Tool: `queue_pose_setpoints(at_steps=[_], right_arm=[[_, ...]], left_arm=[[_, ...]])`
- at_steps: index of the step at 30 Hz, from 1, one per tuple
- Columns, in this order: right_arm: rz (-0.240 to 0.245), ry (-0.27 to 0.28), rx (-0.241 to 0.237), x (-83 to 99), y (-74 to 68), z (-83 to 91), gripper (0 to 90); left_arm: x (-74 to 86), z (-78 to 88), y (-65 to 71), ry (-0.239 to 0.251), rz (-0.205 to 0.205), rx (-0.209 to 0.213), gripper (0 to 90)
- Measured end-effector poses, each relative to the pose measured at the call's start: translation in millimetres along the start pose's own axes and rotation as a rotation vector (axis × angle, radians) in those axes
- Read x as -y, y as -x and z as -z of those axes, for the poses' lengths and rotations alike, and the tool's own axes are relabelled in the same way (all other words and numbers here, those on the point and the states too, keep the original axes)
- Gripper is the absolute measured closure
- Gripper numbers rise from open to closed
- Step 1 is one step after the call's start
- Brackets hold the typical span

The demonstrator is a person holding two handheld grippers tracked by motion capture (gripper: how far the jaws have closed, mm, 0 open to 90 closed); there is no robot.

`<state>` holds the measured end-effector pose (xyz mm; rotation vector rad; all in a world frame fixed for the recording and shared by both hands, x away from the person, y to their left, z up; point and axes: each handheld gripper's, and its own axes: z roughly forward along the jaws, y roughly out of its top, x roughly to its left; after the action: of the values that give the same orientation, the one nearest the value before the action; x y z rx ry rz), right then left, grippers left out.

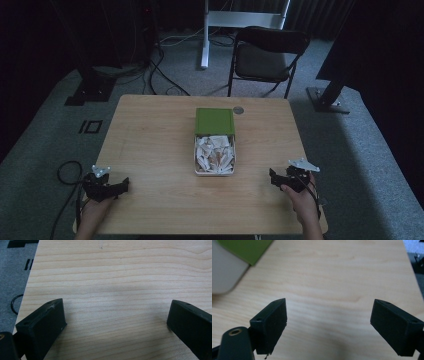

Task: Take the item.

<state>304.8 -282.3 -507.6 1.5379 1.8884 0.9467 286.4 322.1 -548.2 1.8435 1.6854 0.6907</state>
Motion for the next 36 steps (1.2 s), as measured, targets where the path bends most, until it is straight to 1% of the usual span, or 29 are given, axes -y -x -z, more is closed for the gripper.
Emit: queue_pose_setpoints(at_steps=[1, 3, 5, 7, 9, 11, 12, 18, 21, 31, 33, 34, 35, 36], right_arm=[[0.011, 0.007, -0.005, -3.6, -1.2, 1.3, 14.0], [0.009, 0.021, -0.016, -10.7, -3.2, 3.9, 14.1], [0.031, 0.031, -0.017, -16.6, -5.3, 5.9, 14.1], [0.04, 0.044, -0.023, -23.3, -7.9, 8.0, 14.1], [0.041, 0.053, -0.034, -28.3, -10.7, 9.6, 14.1], [0.054, 0.061, -0.045, -32.7, -13.8, 10.5, 14.2], [0.054, 0.061, -0.045, -32.7, -13.8, 10.5, 14.2], [0.066, 0.084, -0.072, -47.2, -25.2, 13.1, 14.6], [0.061, 0.088, -0.095, -52.9, -30.5, 12.9, 14.6], [0.093, 0.116, -0.152, -70.9, -52.7, 13.2, 15.6], [0.096, 0.116, -0.156, -72.0, -54.5, 13.0, 15.6], [0.106, 0.12, -0.166, -75.1, -59.5, 12.4, 15.7], [0.106, 0.12, -0.166, -75.1, -59.5, 12.4, 15.7], [0.108, 0.126, -0.179, -77.7, -64.1, 12.2, 15.7]], left_arm=[[0.0, 0.0, 0.0, 0.0, 0.0, 0.0, 2.6], [0.0, 0.0, 0.0, 0.0, 0.0, 0.0, 2.6], [0.0, 0.0, 0.0, 0.0, 0.0, 0.0, 2.6], [0.0, 0.0, 0.0, 0.0, 0.0, 0.0, 2.6], [0.0, 0.0, 0.0, 0.0, 0.0, 0.0, 2.6], [0.0, -0.1, 0.1, 0.002, 0.002, 0.0, 2.6], [0.0, -0.1, 0.1, 0.002, 0.002, 0.0, 2.6], [0.0, -0.1, 0.1, 0.002, 0.002, 0.0, 2.6], [0.0, -0.1, 0.1, 0.002, 0.001, 0.0, 2.6], [0.0, 0.0, 0.1, 0.001, 0.001, 0.0, 2.6], [0.0, 0.0, 0.1, 0.001, 0.001, 0.0, 2.6], [0.0, -0.1, 0.1, 0.001, 0.001, 0.0, 2.6], [0.0, -0.1, 0.1, 0.001, 0.001, 0.0, 2.6], [0.0, -0.1, 0.1, 0.001, 0.002, 0.0, 2.6]])
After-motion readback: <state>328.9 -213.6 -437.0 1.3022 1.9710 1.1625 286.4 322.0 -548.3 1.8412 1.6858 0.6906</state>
